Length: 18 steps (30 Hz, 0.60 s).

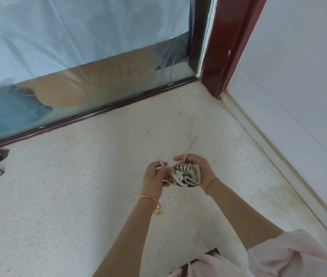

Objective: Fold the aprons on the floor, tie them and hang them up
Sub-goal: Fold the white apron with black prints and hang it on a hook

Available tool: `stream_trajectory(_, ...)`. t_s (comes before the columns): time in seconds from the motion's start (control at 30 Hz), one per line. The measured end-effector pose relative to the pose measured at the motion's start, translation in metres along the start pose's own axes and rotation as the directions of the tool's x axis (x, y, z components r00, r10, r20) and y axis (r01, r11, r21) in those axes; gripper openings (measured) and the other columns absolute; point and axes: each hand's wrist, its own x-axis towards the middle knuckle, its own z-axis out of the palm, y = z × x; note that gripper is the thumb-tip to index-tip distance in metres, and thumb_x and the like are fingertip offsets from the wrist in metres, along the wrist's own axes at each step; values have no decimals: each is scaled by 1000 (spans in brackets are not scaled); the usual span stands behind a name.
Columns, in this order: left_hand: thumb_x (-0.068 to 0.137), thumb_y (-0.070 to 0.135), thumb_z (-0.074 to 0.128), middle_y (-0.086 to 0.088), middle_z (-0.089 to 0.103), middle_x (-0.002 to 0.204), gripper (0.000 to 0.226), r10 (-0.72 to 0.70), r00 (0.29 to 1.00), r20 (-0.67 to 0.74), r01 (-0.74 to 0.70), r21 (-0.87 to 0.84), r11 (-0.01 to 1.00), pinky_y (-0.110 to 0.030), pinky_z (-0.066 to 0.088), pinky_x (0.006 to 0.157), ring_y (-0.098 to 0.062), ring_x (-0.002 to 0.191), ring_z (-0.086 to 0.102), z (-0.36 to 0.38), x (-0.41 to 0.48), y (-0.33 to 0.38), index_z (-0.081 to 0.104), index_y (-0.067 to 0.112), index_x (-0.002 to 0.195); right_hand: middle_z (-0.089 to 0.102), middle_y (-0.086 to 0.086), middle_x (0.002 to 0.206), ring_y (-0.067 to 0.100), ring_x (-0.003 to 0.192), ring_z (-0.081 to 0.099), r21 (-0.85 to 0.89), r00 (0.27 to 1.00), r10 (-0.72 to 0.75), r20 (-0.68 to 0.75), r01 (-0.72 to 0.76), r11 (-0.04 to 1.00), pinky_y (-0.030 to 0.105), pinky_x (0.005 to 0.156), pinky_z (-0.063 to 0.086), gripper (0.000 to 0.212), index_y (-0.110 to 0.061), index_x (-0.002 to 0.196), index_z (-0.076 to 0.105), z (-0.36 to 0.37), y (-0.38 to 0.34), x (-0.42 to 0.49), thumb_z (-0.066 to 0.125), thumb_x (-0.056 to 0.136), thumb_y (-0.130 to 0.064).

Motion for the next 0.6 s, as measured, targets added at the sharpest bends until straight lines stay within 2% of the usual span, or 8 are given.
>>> stream_trajectory(0.07,96,13,49,-2,61,70,9,91,995,28,-95,255,962,-21,50,55,-13,63,57,-2,0,-4,54,11,89,62,11,64,19,60,63,-91,999,31,41,-27,996,23,58,55,24,5,83,66,-3,5,-1,43,89,4)
stream_trajectory(0.1,95,14,51,-1,61,72,9,129,991,47,-137,326,935,-25,52,59,-15,65,57,-4,0,-8,55,11,87,64,9,67,18,64,64,-176,998,0,61,11,984,23,60,55,22,6,86,65,-6,8,-2,43,90,5)
stream_trajectory(0.17,91,14,57,0,59,78,7,208,976,61,-214,435,875,-35,54,67,-16,72,57,-7,-2,-16,58,13,84,66,5,77,9,70,66,-413,990,-82,114,123,903,17,65,53,18,9,97,65,-14,14,-4,48,90,6)
stream_trajectory(0.23,88,11,61,4,56,85,7,281,956,83,-285,491,823,-35,55,68,-16,77,59,-8,-4,-19,60,16,82,67,4,86,4,75,65,-529,979,-74,192,167,832,16,72,52,18,6,102,65,-20,17,-7,51,91,2)
stream_trajectory(0.37,84,8,66,12,55,79,11,353,928,121,-363,511,779,-22,50,66,-9,73,57,-6,-10,-18,62,17,79,69,6,92,16,84,65,-468,976,56,212,51,882,25,80,53,17,-8,95,67,-27,17,-9,51,93,-1)
stream_trajectory(0.47,83,8,68,17,52,74,7,420,896,145,-423,567,707,-10,39,65,-3,72,51,-8,-11,-22,66,13,79,71,5,98,14,91,67,-507,961,152,233,-13,862,24,85,53,20,-11,98,69,-33,13,-9,52,93,-2)
stream_trajectory(0.6,88,19,62,8,55,73,9,381,893,238,-432,689,582,-22,33,64,-12,74,45,-4,-11,-31,65,14,80,70,16,93,19,81,70,-556,959,220,175,-88,827,24,76,57,14,1,98,66,-34,16,-7,53,92,1)
